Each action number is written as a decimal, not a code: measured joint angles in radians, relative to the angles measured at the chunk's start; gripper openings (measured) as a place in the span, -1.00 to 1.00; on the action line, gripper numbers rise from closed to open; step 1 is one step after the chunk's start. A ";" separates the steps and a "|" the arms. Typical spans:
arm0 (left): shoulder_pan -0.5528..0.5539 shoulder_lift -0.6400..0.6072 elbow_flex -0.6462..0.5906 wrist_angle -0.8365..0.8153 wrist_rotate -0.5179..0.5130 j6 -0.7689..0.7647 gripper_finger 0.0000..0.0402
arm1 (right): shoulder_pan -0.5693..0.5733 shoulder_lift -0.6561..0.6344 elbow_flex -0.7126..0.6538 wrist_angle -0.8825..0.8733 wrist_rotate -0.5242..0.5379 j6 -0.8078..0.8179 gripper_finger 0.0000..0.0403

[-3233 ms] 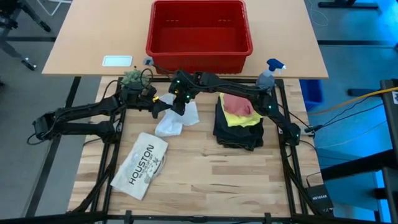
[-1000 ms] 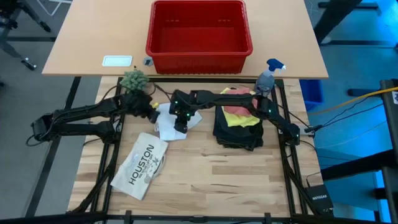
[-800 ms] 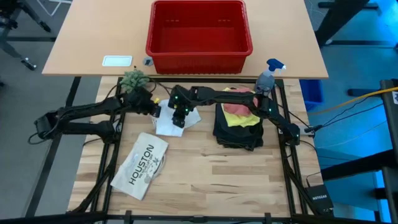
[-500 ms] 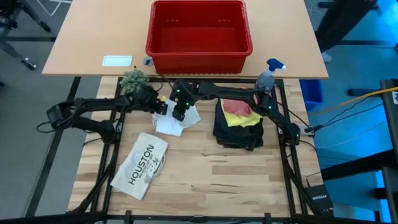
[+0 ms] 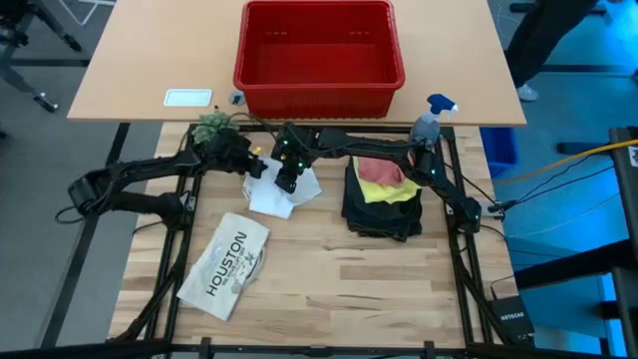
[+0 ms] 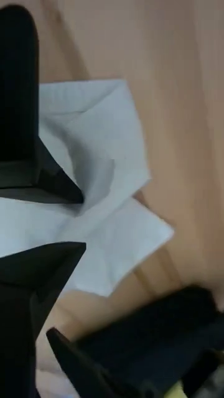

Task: Fold laundry
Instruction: Fold the white panty

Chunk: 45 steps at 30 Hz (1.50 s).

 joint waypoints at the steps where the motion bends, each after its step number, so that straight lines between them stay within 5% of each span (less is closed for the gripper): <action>1: 0.009 -0.025 0.000 -0.011 -0.007 0.009 -0.50 | 0.000 0.000 0.005 -0.001 0.002 -0.001 -0.50; 9: 0.054 -0.199 0.002 -0.108 -0.101 0.068 -0.50 | -0.002 -0.001 0.058 -0.010 0.004 -0.029 -0.50; 24: 0.030 -0.191 0.002 -0.189 -0.062 0.117 -0.50 | -0.009 -0.001 0.045 -0.124 -0.094 -0.043 -0.50; 27: 0.016 -0.199 0.002 -0.355 0.023 0.135 -0.51 | 0.015 -0.001 0.025 -0.163 -0.042 -0.044 -0.50; 30: -0.047 -0.232 0.001 -0.521 0.000 0.194 -0.58 | 0.043 -0.001 0.009 -0.137 -0.013 -0.054 -0.50; 40: -0.261 -0.650 0.002 -0.467 -0.029 0.052 -0.76 | 0.092 0.013 0.004 -0.075 0.079 -0.089 -0.50; 45: -0.315 -0.815 0.002 -0.575 -0.108 -0.034 -0.77 | 0.079 0.037 0.002 -0.074 0.089 -0.061 -0.50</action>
